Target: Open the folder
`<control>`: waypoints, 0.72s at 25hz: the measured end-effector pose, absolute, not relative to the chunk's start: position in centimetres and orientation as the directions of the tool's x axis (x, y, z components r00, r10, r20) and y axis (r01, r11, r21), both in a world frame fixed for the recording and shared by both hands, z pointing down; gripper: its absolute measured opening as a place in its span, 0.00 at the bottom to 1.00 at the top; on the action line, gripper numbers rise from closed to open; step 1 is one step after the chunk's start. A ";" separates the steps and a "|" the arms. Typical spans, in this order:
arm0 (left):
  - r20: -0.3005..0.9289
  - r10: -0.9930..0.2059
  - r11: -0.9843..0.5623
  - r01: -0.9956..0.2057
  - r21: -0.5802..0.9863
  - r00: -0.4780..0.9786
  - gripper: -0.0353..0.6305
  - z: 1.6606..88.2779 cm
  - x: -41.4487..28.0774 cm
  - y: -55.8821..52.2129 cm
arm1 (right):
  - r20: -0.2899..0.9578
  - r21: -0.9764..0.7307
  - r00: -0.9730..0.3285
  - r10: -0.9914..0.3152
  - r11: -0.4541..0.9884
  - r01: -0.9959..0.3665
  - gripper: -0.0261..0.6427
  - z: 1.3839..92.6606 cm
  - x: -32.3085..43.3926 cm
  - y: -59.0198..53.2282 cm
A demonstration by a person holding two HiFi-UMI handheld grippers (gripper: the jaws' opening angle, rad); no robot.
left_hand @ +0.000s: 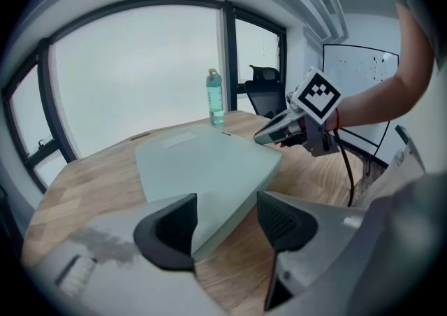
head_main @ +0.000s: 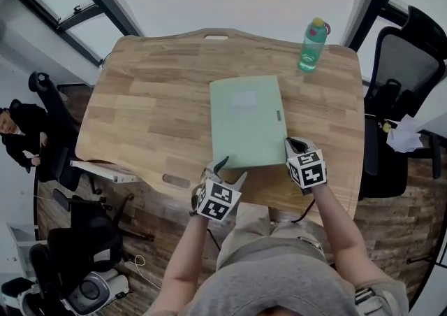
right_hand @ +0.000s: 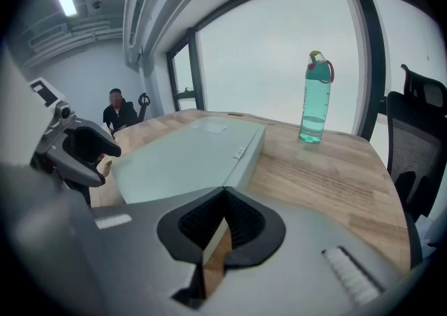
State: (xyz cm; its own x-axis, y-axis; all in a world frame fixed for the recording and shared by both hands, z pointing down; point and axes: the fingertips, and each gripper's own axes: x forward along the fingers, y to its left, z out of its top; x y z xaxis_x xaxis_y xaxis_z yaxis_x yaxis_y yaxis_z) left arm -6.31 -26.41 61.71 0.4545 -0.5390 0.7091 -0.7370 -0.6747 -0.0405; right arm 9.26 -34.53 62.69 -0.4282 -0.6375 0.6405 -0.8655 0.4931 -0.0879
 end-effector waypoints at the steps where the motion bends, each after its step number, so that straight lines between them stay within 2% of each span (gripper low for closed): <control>1: 0.719 -0.537 -0.677 -0.734 -0.055 0.442 0.46 62.1 -6.5 -26.5 | 0.638 -0.095 -0.432 -0.637 0.492 -0.865 0.04 62.7 9.3 -34.6; 8: 0.758 -0.552 -0.667 -0.729 -0.151 0.348 0.53 64.1 -8.0 -27.0 | 0.649 -0.124 -0.437 -0.623 0.481 -0.868 0.04 62.8 9.2 -34.6; 18: 0.736 -0.599 -0.635 -0.747 -0.197 0.316 0.53 64.4 -8.6 -27.6 | 0.656 -0.101 -0.415 -0.631 0.472 -0.876 0.04 62.8 9.3 -34.5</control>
State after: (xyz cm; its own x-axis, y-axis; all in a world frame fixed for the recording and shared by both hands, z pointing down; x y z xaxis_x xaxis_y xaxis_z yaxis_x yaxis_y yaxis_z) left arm -8.62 -27.64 64.38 0.3158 -0.5991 0.7357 -0.7467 -0.6353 -0.1969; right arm 9.26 -34.51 62.83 -0.4153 -0.6307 0.6555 -0.8760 0.4716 -0.1013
